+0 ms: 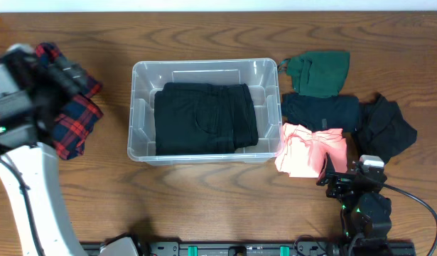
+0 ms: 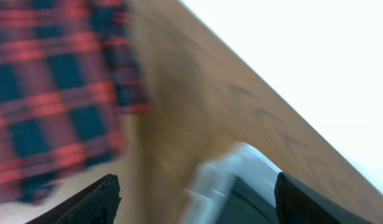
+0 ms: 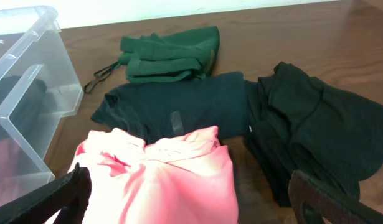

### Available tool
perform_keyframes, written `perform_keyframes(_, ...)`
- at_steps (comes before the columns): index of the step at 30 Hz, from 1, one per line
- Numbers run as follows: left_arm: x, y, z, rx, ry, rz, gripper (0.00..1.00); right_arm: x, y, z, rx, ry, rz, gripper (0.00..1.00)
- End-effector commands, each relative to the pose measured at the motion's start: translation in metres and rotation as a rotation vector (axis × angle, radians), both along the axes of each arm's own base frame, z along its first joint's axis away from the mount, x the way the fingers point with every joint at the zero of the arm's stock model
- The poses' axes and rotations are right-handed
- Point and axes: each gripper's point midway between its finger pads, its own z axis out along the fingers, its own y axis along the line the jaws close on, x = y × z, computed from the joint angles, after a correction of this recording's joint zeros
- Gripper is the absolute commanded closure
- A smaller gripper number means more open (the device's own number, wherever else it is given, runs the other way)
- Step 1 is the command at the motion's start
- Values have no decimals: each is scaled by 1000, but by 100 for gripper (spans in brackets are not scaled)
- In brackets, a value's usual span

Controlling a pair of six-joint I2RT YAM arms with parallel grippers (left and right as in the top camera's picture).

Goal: Pack container
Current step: 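Lower the pants into the bin and open the left gripper, then move the left gripper to the plaid shirt and grasp it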

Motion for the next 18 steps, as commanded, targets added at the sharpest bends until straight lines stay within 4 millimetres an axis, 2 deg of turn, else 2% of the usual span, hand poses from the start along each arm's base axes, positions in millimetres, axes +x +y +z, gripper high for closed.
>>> perform_keyframes(1, -9, 49, -23, -21, 56, 100, 20, 0, -1, 0, 3, -3, -7, 1)
perform_keyframes(5, -21, 100, -69, -91, 156, 224, 20, 0, -1, 0, 3, -3, -7, 1)
perform_keyframes(10, -27, 144, -127, -222, 206, 288, 20, 0, -1, 0, 3, -3, -7, 1)
perform_keyframes(15, -5, 171, -153, -371, 45, 210, 19, 0, -1, 0, 3, -3, -7, 1)
perform_keyframes(18, -1, 184, -172, -405, 11, 207, 19, 0, -1, 0, 3, -3, -7, 1)
